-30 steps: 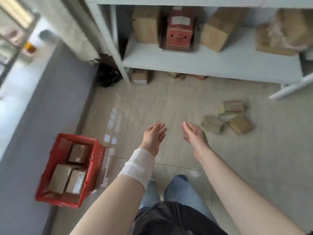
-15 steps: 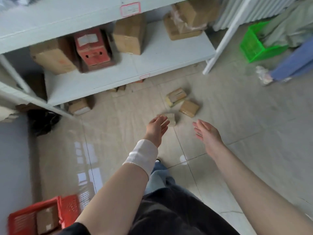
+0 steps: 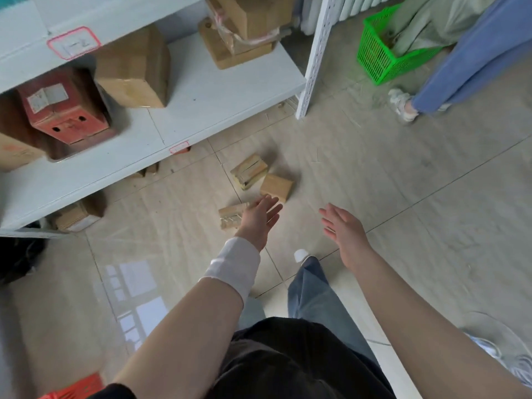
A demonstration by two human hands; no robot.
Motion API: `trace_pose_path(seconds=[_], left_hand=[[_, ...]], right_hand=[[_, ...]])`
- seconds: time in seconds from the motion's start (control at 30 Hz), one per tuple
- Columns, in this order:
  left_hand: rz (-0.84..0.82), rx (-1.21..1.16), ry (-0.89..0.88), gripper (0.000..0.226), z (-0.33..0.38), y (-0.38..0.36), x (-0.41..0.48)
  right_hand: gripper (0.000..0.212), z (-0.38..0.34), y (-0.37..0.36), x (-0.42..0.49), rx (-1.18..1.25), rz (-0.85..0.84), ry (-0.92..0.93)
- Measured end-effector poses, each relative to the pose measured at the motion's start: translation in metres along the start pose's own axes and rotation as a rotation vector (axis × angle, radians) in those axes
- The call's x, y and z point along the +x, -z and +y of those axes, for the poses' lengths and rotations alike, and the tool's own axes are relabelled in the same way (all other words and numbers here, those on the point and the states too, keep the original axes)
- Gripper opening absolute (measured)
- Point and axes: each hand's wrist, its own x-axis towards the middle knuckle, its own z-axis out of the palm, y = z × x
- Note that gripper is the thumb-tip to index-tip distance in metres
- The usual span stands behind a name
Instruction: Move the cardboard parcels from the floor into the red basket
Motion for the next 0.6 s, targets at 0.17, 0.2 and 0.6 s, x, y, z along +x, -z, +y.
trace_pose_path(seconds=[0.17, 0.2, 0.6], left_hand=[[0.068, -0.027, 0.009, 0.036, -0.007, -0.044, 0.032], [0.077, -0.028, 0.008, 0.036, -0.005, -0.049, 0.036], [0.205, 0.108, -0.054, 0.030, 0.033, -0.055, 0.126]], right_hand=[[0.042, -0.023, 0.051, 0.055, -0.072, 0.008, -0.014], [0.043, -0.028, 0.054, 0.065, -0.088, 0.006, -0.021], [0.046, -0.063, 0.027, 0.168, -0.133, -0.010, -0.083]])
